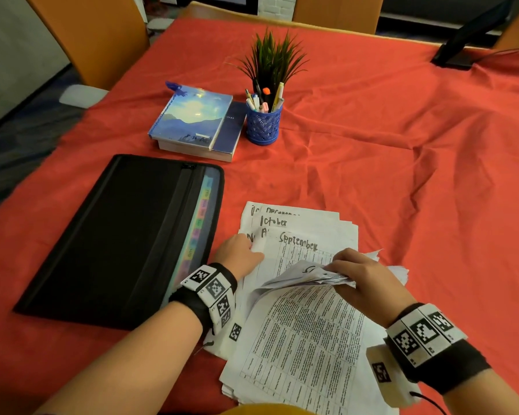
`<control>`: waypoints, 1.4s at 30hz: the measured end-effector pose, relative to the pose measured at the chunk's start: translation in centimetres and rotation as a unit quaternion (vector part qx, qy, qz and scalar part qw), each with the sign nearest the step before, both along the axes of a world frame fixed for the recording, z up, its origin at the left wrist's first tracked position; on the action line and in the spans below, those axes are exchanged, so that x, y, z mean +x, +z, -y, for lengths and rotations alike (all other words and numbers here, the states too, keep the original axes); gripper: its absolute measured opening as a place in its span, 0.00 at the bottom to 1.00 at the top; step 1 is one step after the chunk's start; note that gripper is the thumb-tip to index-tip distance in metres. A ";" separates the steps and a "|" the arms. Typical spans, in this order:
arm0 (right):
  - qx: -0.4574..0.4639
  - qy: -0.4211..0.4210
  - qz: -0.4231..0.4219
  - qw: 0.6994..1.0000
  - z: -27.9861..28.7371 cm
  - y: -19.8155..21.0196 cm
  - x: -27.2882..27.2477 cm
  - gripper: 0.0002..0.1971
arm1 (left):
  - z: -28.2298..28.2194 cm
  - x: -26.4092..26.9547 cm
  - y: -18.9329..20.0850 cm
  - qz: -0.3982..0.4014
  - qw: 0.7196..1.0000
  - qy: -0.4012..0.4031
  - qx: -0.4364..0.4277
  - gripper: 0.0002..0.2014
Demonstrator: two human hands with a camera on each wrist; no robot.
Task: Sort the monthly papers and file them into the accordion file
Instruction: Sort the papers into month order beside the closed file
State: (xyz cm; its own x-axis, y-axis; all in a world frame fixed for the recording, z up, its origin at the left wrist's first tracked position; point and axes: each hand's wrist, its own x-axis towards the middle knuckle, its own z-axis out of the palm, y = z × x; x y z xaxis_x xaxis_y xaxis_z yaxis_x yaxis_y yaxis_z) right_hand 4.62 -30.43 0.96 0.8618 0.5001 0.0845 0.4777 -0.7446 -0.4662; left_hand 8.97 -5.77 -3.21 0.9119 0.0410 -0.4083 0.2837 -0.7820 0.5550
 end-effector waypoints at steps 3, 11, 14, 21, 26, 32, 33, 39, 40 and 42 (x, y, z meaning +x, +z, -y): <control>0.001 0.004 0.001 1.000 0.1 -0.1 0.0 0.13 | 0.1 -0.2 -0.1 0.041 0.995 0.043 -0.078 0.10; 0.000 0.012 0.018 1.000 0.1 0.2 0.0 0.13 | -1.1 0.1 0.8 0.127 0.964 0.135 -0.188 0.12; -0.005 0.015 0.025 1.000 0.2 0.1 0.0 0.16 | -1.0 -0.8 0.7 0.135 0.965 0.051 -0.218 0.38; 0.005 0.015 0.021 1.000 0.1 -0.5 0.0 0.21 | -0.9 -1.2 0.3 -0.027 0.938 -0.014 -0.344 0.16; -0.001 -0.015 -0.018 1.000 0.1 -0.7 0.1 0.14 | -1.4 -1.0 0.2 -0.100 0.922 -0.126 -0.353 0.26; -0.010 -0.023 -0.038 0.999 0.0 -0.6 0.1 0.15 | -0.1 -0.9 0.0 0.049 0.969 -0.104 -0.220 0.14; -0.014 -0.021 -0.038 0.999 0.0 -0.6 0.1 0.16 | 0.0 -0.9 0.1 0.048 0.970 -0.100 -0.218 0.15; -0.016 0.012 -0.014 1.000 -0.2 -0.2 0.3 0.18 | 0.4 -0.8 0.1 0.030 0.969 -0.049 -0.242 0.14; -0.014 0.017 -0.004 1.000 -0.3 0.0 0.3 0.19 | 0.4 -0.8 0.0 0.023 0.967 -0.041 -0.249 0.13; -0.007 0.022 0.013 1.000 -0.5 0.2 0.3 0.20 | 0.4 -0.8 -0.1 0.024 0.964 -0.028 -0.262 0.09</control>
State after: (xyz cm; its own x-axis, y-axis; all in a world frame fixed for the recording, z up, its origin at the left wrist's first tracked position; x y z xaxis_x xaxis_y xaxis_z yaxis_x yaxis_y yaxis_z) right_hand 4.89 -29.96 1.15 0.8370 0.5380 0.0997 0.5214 -0.7290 -0.4435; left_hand 8.15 -6.22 -3.27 0.9247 -0.2097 -0.3177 0.2137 -0.4047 0.8891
